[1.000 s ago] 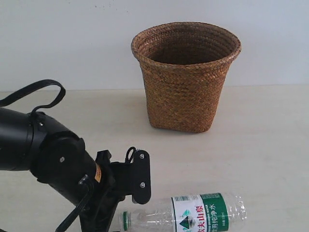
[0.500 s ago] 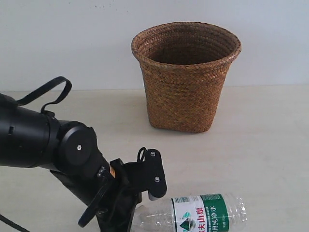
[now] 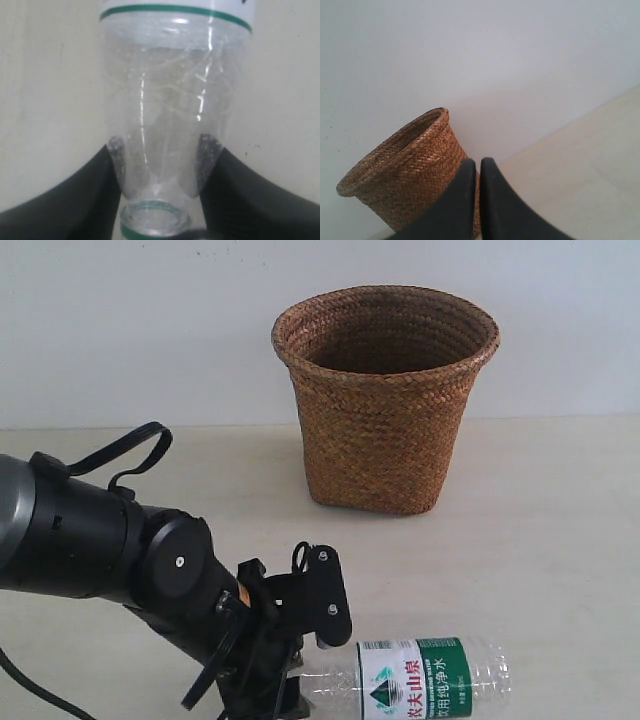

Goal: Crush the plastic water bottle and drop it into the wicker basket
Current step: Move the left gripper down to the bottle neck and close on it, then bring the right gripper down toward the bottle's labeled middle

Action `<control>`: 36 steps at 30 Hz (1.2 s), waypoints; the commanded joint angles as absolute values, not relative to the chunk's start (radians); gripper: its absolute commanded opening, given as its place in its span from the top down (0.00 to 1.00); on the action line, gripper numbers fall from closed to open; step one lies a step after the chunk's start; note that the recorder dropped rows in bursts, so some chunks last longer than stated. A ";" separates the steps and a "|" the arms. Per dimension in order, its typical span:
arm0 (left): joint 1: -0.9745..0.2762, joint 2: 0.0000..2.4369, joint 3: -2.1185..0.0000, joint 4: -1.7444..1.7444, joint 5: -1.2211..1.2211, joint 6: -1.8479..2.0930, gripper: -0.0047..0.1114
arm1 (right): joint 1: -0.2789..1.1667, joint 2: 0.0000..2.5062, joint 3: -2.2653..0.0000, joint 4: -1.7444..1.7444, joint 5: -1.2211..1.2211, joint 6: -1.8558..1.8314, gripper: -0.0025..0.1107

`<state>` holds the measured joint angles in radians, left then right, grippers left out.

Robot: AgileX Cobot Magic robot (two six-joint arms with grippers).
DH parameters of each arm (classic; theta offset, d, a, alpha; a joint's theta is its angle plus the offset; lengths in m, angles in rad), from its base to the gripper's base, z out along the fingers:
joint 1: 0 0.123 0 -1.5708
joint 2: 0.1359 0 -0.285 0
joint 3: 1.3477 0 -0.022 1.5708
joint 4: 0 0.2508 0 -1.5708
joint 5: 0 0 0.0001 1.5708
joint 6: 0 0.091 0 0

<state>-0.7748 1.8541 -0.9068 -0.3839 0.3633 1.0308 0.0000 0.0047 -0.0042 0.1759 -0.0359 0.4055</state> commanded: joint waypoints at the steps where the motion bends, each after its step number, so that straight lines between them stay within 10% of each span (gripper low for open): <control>1: -0.777 1.855 -0.911 -0.248 0.373 0.968 0.92 | 0.000 0.000 0.000 0.174 -0.081 0.409 0.98; 8: -0.777 1.855 -0.911 0.000 0.442 0.800 0.93 | 0.000 0.041 -0.093 0.107 -0.229 0.565 0.98; 22: -0.681 1.794 -0.959 0.012 0.492 0.801 0.93 | 0.000 1.161 -0.794 -1.744 -0.582 1.940 0.98; 28: -0.628 1.792 -0.959 0.007 0.479 0.801 0.93 | 0.032 1.404 -0.964 -1.744 -0.831 1.962 0.98; 36: -0.624 1.792 -0.959 0.007 0.461 0.801 0.93 | 0.202 1.522 -0.999 -1.744 -0.273 1.729 0.98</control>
